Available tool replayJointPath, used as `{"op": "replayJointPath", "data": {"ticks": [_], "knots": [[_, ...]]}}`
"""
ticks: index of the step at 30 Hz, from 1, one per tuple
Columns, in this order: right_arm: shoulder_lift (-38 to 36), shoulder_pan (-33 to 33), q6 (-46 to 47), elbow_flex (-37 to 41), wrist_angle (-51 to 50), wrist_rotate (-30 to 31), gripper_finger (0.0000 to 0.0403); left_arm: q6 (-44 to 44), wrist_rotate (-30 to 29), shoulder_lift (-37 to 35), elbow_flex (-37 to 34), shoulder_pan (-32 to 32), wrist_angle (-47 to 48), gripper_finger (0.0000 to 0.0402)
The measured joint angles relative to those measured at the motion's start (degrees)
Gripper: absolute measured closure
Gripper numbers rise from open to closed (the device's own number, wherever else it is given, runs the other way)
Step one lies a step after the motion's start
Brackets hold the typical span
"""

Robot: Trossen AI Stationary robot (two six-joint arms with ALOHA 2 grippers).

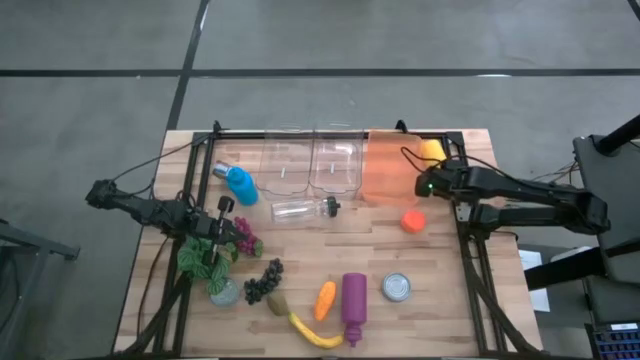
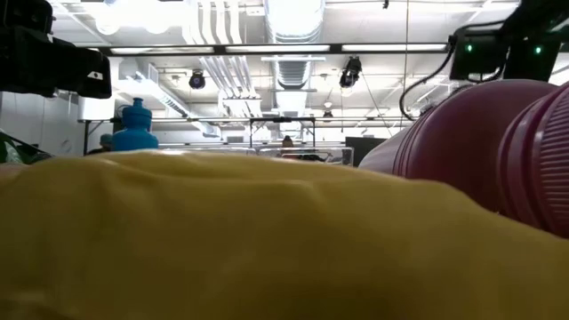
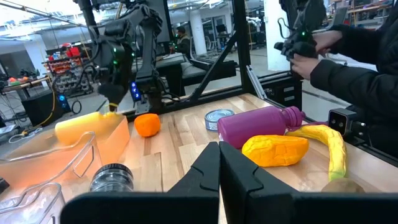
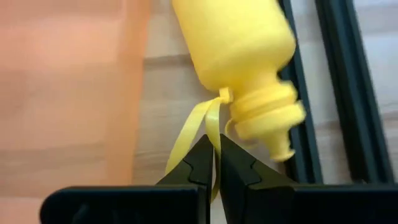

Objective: Pick & Place Food Item
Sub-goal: Put the yellow water bottle into the orange bin

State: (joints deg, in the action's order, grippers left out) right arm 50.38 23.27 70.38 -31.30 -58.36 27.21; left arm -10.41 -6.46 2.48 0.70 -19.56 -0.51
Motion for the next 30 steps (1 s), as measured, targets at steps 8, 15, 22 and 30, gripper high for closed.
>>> {"op": "replayJointPath", "data": {"ticks": [8,15,22,30], "knots": [[-1.7,0.0,-3.6,-4.9,-3.1,2.8,0.0391,0.0,0.0,0.0,0.0,0.0,0.0,0.0400],[-1.6,0.0,-4.8,-7.5,-5.7,4.8,0.0391,0.0,0.0,0.0,0.0,0.0,0.0,0.0400],[-1.6,0.0,-7.8,-10.7,-6.2,7.7,0.0391,0.0,0.0,0.0,0.0,0.0,0.0,0.0400],[-1.7,0.0,-9.2,-15.2,-9.5,10.7,0.0391,0.0,0.0,0.0,0.0,0.0,0.0,0.0400]]}}
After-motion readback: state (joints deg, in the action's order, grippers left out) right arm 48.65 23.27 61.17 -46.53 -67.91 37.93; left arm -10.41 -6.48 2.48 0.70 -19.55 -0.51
